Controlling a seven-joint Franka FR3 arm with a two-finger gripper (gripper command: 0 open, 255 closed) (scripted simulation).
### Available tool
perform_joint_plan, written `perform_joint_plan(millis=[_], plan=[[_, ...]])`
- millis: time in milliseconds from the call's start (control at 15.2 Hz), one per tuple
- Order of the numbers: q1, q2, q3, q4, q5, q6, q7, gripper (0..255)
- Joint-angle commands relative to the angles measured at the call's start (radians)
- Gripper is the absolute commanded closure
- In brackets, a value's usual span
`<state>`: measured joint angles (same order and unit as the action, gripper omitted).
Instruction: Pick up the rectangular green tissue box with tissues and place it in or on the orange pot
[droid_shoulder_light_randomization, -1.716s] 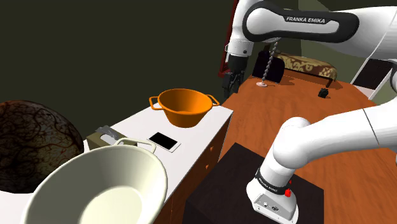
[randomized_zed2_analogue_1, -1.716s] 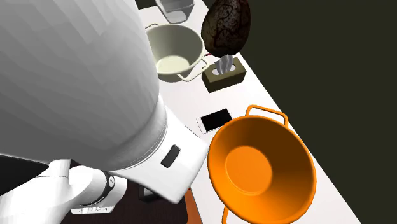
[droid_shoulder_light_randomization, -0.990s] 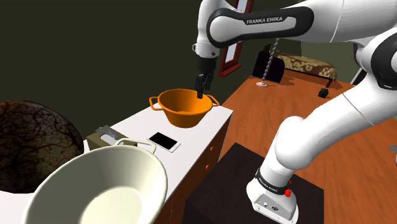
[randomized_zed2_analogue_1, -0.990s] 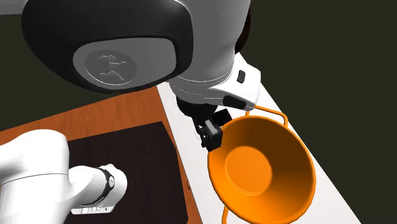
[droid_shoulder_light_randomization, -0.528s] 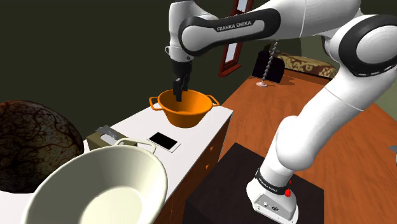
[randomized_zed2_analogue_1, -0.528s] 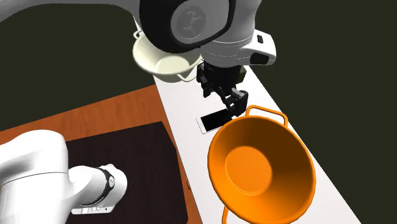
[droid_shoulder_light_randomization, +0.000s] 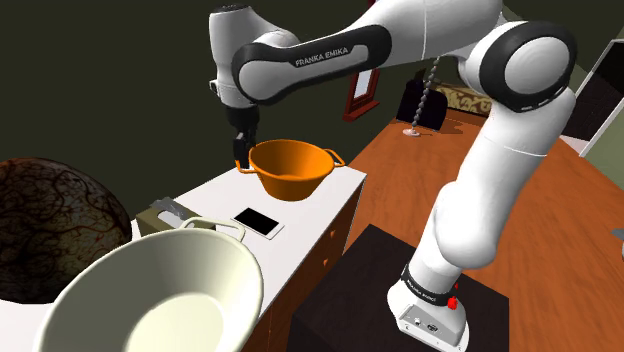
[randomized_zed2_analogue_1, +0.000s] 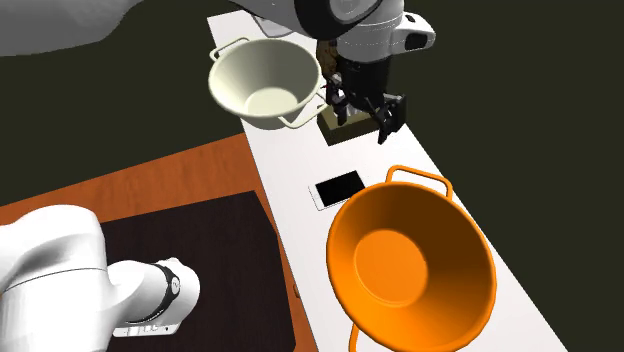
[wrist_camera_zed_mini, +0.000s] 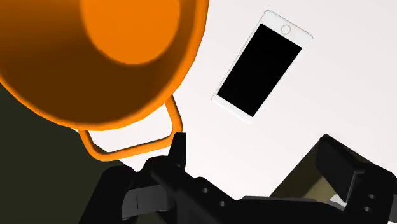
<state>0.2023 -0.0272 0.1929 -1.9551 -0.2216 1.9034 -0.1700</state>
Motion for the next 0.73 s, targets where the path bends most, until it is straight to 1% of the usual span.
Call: perform_joint_plan(millis=[0,330,660], plan=[[0.018,0.061,0.019,0.052,-0.036,0.008,-0.004,0],[0.075,0.217,0.06,0.196,-0.134,0.009,-0.009,0],[0.148,0.373,0.086,0.349,-0.235,-0.005,-0.023,0]])
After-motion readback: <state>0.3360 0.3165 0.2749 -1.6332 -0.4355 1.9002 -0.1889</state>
